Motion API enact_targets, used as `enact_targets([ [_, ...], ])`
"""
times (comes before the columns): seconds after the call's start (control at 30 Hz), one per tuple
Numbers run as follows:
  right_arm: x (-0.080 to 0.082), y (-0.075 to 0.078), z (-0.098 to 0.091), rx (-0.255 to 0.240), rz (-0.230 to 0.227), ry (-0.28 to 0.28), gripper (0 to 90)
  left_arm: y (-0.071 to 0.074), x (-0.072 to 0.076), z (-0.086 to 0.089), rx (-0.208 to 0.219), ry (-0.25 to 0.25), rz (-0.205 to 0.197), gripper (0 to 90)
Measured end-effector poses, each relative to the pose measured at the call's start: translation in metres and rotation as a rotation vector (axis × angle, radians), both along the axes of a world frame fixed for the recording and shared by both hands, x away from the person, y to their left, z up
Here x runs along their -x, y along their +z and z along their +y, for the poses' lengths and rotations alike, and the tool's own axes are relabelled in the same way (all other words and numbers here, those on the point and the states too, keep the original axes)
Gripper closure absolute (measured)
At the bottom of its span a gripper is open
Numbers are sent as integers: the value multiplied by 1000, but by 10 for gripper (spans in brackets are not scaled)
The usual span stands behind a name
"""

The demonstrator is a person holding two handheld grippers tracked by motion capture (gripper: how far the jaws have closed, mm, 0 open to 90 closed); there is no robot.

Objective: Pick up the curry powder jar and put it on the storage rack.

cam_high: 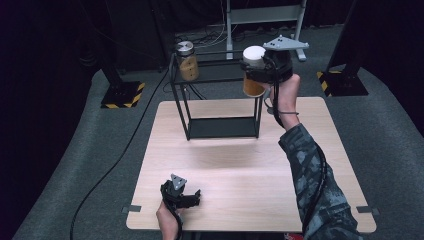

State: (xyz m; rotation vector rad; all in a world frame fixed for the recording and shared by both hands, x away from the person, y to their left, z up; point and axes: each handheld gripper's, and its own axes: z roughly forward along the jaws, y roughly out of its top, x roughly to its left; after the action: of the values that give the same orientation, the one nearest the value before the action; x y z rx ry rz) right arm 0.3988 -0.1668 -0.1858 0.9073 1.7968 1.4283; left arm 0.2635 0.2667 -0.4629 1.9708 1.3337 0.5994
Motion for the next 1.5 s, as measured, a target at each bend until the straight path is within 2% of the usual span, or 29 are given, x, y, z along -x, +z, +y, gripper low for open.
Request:
enact_targets([
  [0.43,-18,18,6,-23,3,-19,328,0,0,0,1,-4,-1,28],
  [0.67,-30,21,17,-7,2,-44,328,0,0,2,7,-8,-1,28],
  [1.2,-57,18,23,-40,22,-82,327,0,0,2,7,-8,1,29],
  [1.5,-69,14,25,-35,40,-109,328,0,0,2,7,-8,-1,29],
])
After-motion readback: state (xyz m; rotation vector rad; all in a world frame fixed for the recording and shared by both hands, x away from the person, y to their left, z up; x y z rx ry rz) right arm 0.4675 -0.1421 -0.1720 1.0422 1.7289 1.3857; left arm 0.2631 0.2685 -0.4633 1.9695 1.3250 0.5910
